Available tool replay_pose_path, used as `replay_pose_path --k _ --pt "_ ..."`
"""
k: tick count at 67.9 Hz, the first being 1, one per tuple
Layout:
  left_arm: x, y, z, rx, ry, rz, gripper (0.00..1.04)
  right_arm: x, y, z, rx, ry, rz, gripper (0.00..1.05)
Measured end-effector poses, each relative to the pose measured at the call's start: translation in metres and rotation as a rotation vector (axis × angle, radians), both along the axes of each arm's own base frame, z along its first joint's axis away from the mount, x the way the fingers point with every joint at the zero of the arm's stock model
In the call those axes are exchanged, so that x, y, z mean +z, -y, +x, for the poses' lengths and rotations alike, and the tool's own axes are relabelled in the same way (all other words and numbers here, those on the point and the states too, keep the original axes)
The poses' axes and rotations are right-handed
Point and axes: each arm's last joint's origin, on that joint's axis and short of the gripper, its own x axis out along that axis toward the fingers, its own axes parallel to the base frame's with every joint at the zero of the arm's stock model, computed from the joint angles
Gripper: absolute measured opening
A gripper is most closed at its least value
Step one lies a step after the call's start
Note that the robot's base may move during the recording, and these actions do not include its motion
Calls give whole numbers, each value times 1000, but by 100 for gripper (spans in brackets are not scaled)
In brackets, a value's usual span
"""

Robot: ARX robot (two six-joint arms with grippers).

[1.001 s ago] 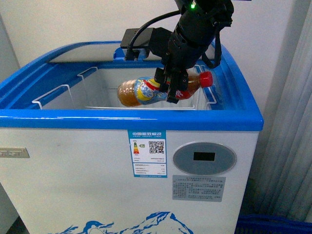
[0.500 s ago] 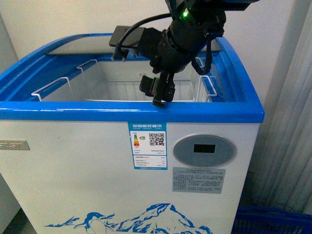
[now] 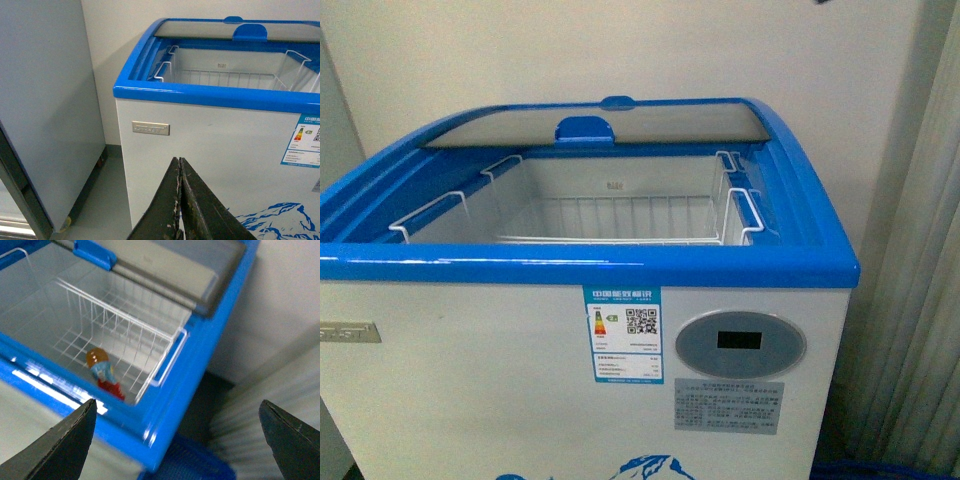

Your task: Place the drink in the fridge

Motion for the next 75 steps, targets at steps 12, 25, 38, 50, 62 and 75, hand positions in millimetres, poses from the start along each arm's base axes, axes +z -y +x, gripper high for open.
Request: replay_pose_path --k 12,25,38,50,62,75 --pt "0 0 0 0 0 0 3 -6 28 -121 -100 -71 173 97" --pt "0 0 0 0 0 0 3 -19 56 -199 -229 279 318 83" --pt "0 0 0 0 0 0 3 -88 60 -189 -220 399 290 53" --pt "0 0 0 0 -1 0 3 -128 66 -187 -220 384 265 23" --pt "0 0 0 0 0 0 3 -152 78 -188 -222 392 261 3" --pt "0 0 0 0 0 0 3 -173 79 -188 -226 389 259 3"
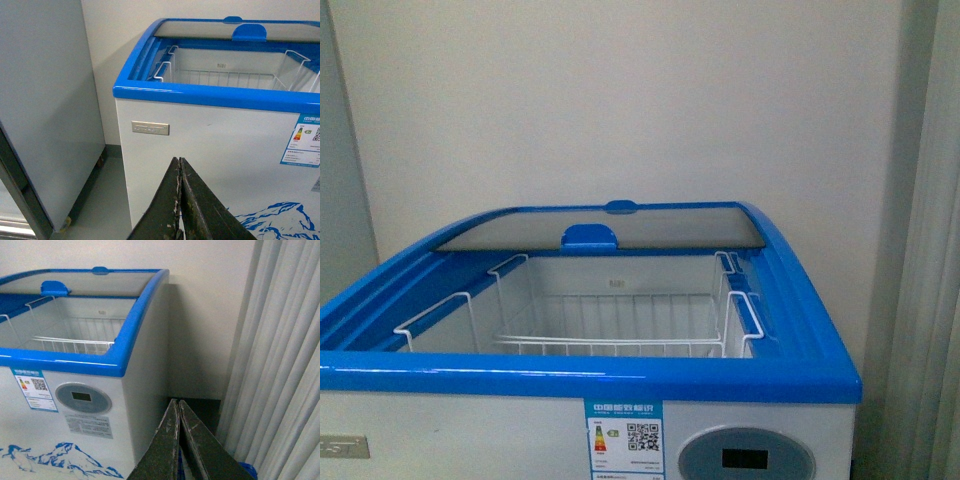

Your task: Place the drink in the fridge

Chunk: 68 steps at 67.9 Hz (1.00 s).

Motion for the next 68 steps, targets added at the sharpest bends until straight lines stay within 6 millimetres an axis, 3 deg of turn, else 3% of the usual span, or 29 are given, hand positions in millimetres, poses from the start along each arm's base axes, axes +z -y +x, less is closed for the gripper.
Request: replay_pose_path --k 21,68 --pt "0 0 0 0 0 0 3 -23 0 0 -2 -2 0 3" --pt "0 0 0 0 0 0 3 -44 0 -1 -2 14 0 3"
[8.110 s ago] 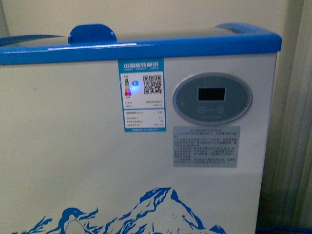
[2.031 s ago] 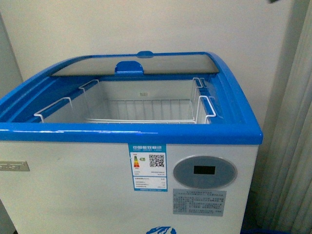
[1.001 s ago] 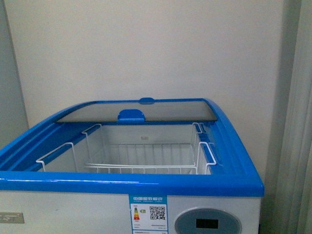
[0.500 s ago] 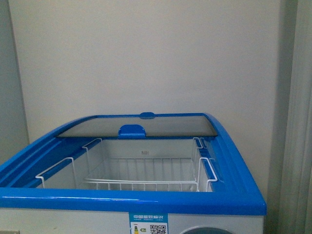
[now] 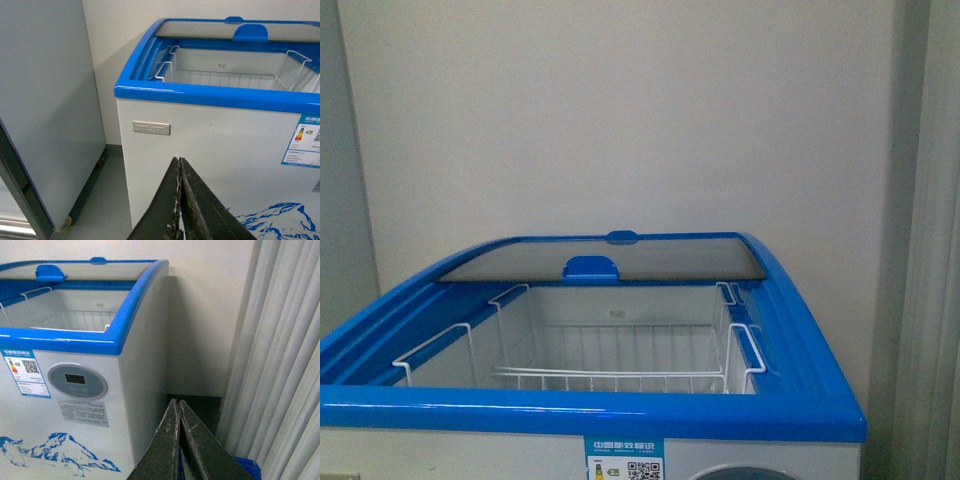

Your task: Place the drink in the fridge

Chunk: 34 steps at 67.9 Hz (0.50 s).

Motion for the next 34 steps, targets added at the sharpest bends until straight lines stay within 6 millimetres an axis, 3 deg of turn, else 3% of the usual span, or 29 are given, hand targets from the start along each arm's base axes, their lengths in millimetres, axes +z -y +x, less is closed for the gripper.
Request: replay_pose_path --k 9,34 --pt "0 0 0 0 0 -2 4 0 0 0 1 1 0 7" --pt "0 0 0 0 0 -2 69 0 0 0 1 2 0 69"
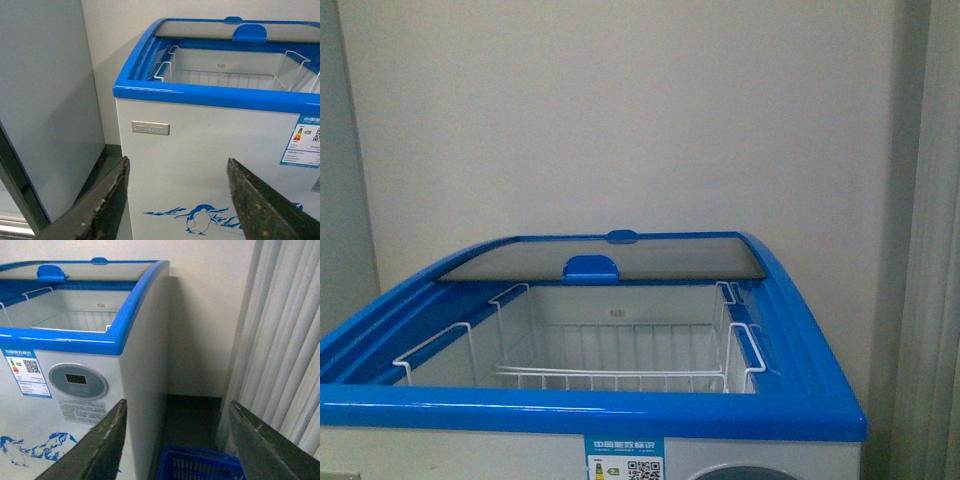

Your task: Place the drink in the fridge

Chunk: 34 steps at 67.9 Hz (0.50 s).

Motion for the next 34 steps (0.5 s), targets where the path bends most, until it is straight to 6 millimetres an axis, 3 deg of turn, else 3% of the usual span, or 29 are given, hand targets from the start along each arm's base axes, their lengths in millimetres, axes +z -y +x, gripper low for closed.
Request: replay_pose_path --k 13,34 --pt "0 0 0 0 0 0 98 0 0 0 0 0 0 98" --pt "0 0 0 0 0 0 97 0 0 0 0 0 0 97"
